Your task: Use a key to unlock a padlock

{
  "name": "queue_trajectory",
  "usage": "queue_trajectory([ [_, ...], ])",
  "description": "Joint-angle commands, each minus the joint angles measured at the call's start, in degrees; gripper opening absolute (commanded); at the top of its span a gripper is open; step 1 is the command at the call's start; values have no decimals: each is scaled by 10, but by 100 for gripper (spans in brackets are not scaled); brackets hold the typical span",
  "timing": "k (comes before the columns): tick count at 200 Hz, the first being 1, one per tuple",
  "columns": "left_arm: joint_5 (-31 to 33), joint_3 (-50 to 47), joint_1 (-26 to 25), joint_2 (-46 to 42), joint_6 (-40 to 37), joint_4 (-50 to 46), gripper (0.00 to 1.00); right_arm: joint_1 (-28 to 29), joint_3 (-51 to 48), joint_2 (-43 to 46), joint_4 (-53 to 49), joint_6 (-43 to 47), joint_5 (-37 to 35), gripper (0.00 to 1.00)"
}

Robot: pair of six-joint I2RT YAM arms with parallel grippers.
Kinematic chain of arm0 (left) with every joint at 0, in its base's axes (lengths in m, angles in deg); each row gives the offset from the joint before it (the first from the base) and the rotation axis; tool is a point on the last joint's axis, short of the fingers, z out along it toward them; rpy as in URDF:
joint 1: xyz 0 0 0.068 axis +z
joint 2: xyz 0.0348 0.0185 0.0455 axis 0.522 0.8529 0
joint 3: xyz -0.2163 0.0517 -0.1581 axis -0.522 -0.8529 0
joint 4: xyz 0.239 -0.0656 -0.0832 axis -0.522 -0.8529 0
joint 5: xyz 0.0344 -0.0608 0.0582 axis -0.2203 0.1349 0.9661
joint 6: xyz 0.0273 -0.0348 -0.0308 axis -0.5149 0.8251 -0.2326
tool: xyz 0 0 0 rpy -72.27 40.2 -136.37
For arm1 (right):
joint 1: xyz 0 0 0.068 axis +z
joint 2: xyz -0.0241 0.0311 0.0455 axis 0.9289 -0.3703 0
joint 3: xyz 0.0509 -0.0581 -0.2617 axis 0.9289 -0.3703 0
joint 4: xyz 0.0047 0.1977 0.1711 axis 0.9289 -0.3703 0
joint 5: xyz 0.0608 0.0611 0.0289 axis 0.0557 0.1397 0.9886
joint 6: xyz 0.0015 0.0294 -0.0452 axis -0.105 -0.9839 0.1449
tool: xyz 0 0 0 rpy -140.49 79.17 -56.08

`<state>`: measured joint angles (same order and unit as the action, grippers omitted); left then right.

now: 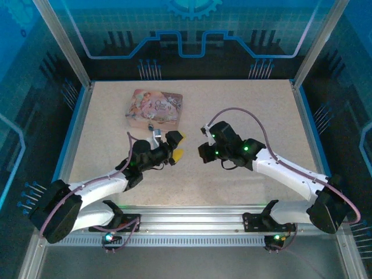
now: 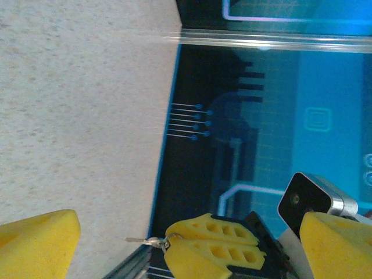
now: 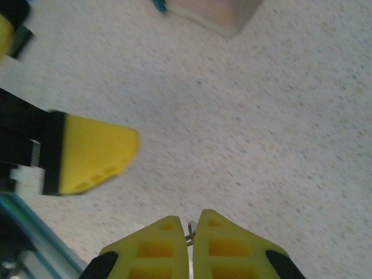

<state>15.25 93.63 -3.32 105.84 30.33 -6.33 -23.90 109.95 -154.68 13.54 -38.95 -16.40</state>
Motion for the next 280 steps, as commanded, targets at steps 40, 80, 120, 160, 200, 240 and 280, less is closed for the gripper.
queue_trajectory([
  [40, 26, 1, -28, 82, 97, 210, 98, 8, 34, 9, 98, -87, 58, 0],
  [80, 46, 4, -36, 107, 107, 251, 97, 8, 30, 4, 108, -99, 56, 0],
  [120, 56, 6, -41, 107, 112, 249, 95, 8, 23, -1, 125, -110, 68, 0],
  [160, 65, 7, -46, 106, 123, 259, 92, 9, 15, -14, 148, -126, 77, 0],
  [200, 68, 8, -46, 102, 114, 262, 87, 12, 7, -19, 147, -140, 61, 0],
  [240, 85, 5, -50, 81, 64, 238, 85, 8, -23, -9, 179, -216, 48, 0],
  [280, 93, 9, -54, 52, 7, 189, 85, 2, -58, 17, 221, -302, 29, 0],
])
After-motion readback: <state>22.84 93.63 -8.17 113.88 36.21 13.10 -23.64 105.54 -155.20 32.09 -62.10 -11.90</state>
